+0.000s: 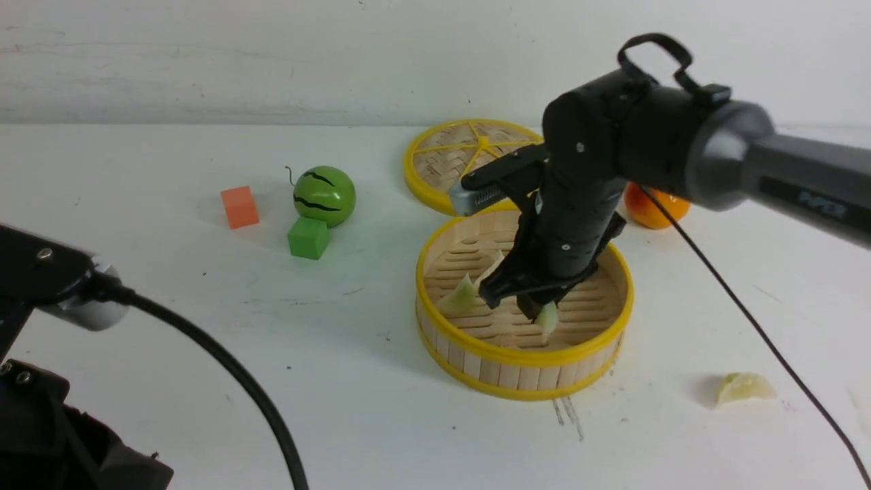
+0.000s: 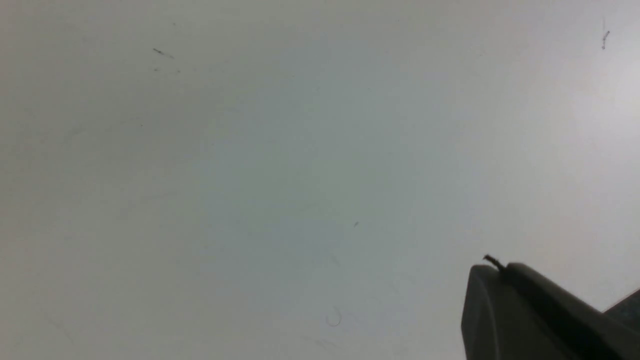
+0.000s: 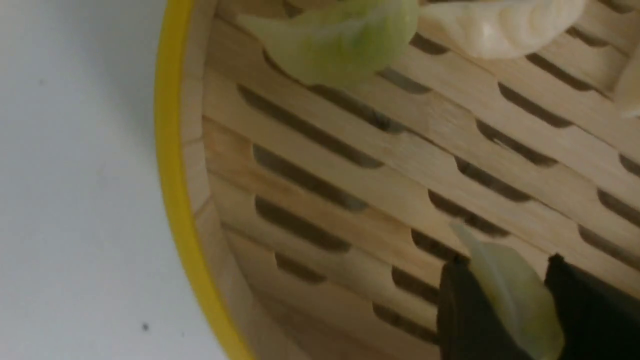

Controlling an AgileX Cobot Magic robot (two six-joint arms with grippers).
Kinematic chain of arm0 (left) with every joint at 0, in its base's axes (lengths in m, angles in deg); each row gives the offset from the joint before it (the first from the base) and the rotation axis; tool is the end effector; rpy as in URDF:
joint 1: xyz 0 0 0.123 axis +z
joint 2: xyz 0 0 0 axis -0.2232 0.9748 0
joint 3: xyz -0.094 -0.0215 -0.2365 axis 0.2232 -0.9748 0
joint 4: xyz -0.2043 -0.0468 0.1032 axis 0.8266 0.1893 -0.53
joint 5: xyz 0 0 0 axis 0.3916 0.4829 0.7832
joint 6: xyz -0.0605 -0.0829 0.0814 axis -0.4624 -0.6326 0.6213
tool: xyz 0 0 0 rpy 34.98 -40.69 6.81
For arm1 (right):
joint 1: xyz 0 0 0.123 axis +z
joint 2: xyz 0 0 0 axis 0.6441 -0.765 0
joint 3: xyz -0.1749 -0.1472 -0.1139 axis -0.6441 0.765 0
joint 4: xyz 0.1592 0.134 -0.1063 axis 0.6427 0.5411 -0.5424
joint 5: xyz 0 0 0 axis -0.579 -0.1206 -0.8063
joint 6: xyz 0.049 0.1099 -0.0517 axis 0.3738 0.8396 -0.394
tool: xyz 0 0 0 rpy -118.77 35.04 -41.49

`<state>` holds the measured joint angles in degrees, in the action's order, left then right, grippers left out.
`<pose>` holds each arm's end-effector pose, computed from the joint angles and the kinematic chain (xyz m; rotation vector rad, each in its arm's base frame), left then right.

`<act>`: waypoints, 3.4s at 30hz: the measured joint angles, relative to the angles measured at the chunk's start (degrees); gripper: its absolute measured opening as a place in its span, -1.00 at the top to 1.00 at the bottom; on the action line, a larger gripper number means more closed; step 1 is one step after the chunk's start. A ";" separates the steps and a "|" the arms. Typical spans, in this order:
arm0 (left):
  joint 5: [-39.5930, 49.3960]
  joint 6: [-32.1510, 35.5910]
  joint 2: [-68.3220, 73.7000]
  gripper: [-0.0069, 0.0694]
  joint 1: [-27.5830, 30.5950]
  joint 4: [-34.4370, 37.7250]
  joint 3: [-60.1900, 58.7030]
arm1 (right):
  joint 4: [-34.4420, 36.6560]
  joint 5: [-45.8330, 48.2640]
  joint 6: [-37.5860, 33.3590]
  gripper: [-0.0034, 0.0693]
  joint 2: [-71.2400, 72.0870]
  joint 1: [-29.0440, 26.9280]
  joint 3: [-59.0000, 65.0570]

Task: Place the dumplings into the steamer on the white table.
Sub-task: 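Place the dumpling in the bamboo steamer basket with the right gripper, then reach for and grasp a dumpling lying on the table beside the steamer, then place the dumpling in the bamboo steamer basket with the right gripper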

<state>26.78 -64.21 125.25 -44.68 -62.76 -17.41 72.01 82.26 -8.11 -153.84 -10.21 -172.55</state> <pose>0.1365 -0.0956 0.2761 0.5483 2.5112 -0.3636 0.3720 0.2101 0.1678 -0.7001 2.7369 0.0876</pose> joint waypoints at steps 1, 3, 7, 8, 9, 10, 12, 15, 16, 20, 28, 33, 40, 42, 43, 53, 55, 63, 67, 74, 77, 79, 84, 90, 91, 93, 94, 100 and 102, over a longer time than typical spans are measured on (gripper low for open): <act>0.14 0.00 0.00 0.86 0.00 0.04 0.00 | 0.00 -0.65 0.74 0.35 -1.00 0.00 -0.35; 0.42 0.00 0.00 0.86 0.00 0.01 0.00 | 0.00 -1.82 1.48 0.35 -2.49 0.00 -0.71; 0.55 0.00 0.00 0.86 0.00 0.06 0.00 | 0.23 -3.43 1.86 0.27 -3.98 0.00 -0.83; 0.66 0.00 0.00 0.85 0.00 0.06 0.00 | 0.22 -3.49 1.87 0.21 -4.10 0.00 -0.83; 0.66 0.00 0.00 0.85 0.00 0.06 0.00 | 0.22 -3.49 1.87 0.19 -4.10 0.00 -0.83; 0.70 0.00 0.00 0.85 0.00 0.06 0.00 | 0.45 -3.43 1.87 0.05 -4.10 0.00 -0.83; 0.70 0.00 0.00 0.85 0.00 0.06 0.00 | 0.57 -2.59 1.87 -0.11 -3.69 0.00 -1.20; 0.91 0.00 0.00 0.85 0.00 0.13 0.00 | 0.62 2.19 1.46 -0.31 -1.33 0.00 -3.01; 1.02 0.00 0.00 0.85 0.00 0.13 0.00 | 0.50 4.34 0.62 -0.36 0.11 0.00 -3.73; 1.14 0.00 0.00 0.84 0.00 0.13 0.00 | -1.01 10.13 -1.46 -0.40 6.72 -0.93 -3.88; 1.18 0.05 0.00 0.83 0.00 0.19 0.00 | -1.70 10.14 -1.17 -0.41 18.74 -11.21 12.97; 1.08 0.05 0.00 0.82 0.00 0.19 0.00 | -1.77 3.87 -3.03 -0.41 20.96 -18.30 24.20; 0.64 0.05 0.00 0.81 0.00 0.19 0.00 | -1.79 -1.71 -19.76 -0.41 17.55 -21.95 28.64; 0.53 0.05 0.00 0.81 0.00 0.19 0.00 | -1.73 -4.14 -26.79 -0.41 15.90 -21.95 28.63; 0.53 0.05 0.00 0.81 0.00 0.19 0.00 | -1.73 -4.96 -29.17 -0.42 15.20 -21.95 28.64; 2.72 0.05 0.00 0.80 0.00 0.19 0.00 | -1.91 -9.34 -45.50 -0.36 9.24 -21.89 28.64; 2.89 0.05 0.00 0.79 0.00 0.19 0.00 | -2.00 -9.04 -45.76 -0.26 8.39 -21.89 28.56; 3.09 0.10 -0.04 0.77 0.00 0.19 0.00 | -2.37 -6.37 -43.78 0.32 8.28 -21.89 27.93; 3.09 0.46 -0.04 0.77 0.00 0.10 0.00 | -2.36 -3.37 -39.23 0.32 8.50 -21.63 25.34; 2.79 1.69 -0.04 0.77 0.00 0.10 0.00 | 4.14 0.61 -25.68 0.32 11.47 -13.01 10.44; 2.56 1.75 -0.04 0.77 0.00 0.03 0.00 | 4.30 -0.66 -20.49 0.32 10.58 -8.36 5.96; 2.73 1.75 -0.04 0.77 0.00 0.03 0.00 | 3.36 -2.29 -17.49 0.32 9.32 -6.31 4.73; 5.94 1.75 -1.77 0.76 0.00 0.15 0.00 | -2.99 -5.16 -6.87 0.32 1.92 -3.96 4.19; 7.42 1.50 -9.66 0.75 0.00 -0.75 0.00 | -5.77 -6.21 -0.45 0.27 -2.03 -4.08 4.19; 7.51 1.17 -11.11 0.75 0.00 -1.10 0.00 | -5.77 -6.46 0.00 0.20 -2.03 -4.08 4.04; 7.91 0.12 -14.40 0.74 0.00 -2.09 0.00 | -5.77 -6.21 0.35 0.05 -2.03 -4.08 3.41; 8.35 -1.13 -16.88 0.74 0.00 -3.10 0.00 | -5.70 -5.32 0.34 -0.11 -2.03 -4.08 2.60; 8.69 -7.02 -27.25 0.72 0.00 -9.08 -3.73 | -2.85 0.27 -0.27 -0.51 3.48 -4.08 -0.17; 8.63 -9.13 -30.36 0.72 0.00 -11.17 -6.11 | -1.89 0.95 -1.09 -0.52 6.42 -4.08 -0.28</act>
<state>35.42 -73.34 94.89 -44.68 -73.93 -23.52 70.11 83.22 -9.19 -147.41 -14.29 -172.83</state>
